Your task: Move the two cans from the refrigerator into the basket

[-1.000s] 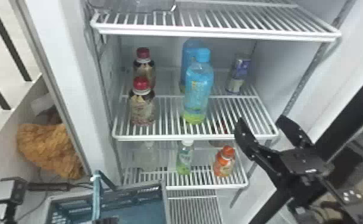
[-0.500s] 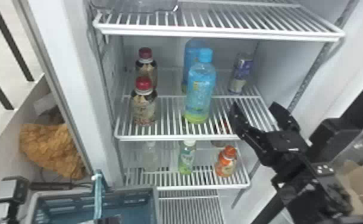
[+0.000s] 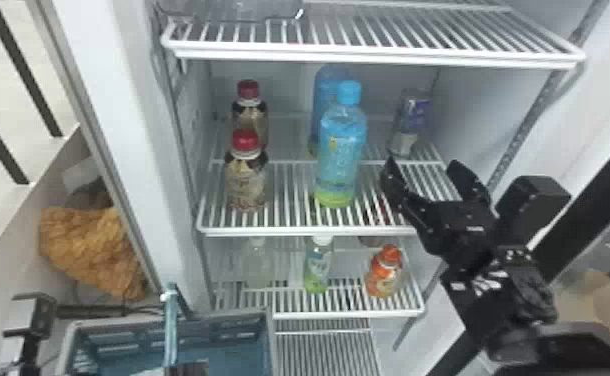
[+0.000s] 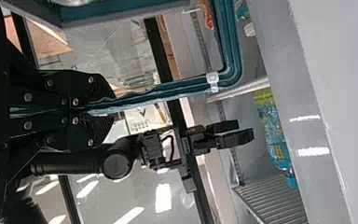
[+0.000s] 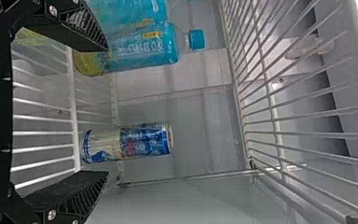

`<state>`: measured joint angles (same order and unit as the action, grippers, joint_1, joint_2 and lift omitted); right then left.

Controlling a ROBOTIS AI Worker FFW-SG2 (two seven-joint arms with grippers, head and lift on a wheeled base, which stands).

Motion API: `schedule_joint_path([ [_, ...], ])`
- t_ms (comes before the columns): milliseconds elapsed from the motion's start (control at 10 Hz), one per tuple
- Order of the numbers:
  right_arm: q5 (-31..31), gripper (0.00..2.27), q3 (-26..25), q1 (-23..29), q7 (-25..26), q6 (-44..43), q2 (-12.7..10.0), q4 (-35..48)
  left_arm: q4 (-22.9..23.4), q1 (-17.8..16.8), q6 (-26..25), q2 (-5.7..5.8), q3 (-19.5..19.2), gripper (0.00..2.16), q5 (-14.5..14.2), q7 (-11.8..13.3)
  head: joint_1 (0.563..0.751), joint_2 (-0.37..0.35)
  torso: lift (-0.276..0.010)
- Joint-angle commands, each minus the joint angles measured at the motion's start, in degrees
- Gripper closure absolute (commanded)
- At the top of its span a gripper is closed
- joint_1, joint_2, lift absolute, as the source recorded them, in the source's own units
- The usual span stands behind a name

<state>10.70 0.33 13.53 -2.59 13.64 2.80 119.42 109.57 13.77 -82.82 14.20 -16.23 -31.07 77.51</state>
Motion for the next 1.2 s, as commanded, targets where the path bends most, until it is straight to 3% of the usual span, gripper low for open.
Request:
schedule_joint_path([
  [0, 0.0, 0.12, 0.0, -2.3, 0.6, 0.0, -0.2, -2.2, -0.1, -0.1, 0.0, 0.12, 0.1, 1.2, 0.0, 0.0, 0.695, -0.09, -0.025],
  [500, 0.3, 0.11, -0.1, -10.3, 1.7, 1.7, -0.3, -9.4, -0.1, -0.1, 0.0, 0.21, 0.1, 1.2, -0.2, -0.2, 0.695, -0.094, -0.025],
  [1100, -0.3, 0.11, -0.1, -15.1, 3.6, 5.9, -0.3, -12.5, -0.2, -0.6, 0.0, 0.3, 0.2, 1.2, -0.5, -0.3, 0.695, -0.097, -0.025],
])
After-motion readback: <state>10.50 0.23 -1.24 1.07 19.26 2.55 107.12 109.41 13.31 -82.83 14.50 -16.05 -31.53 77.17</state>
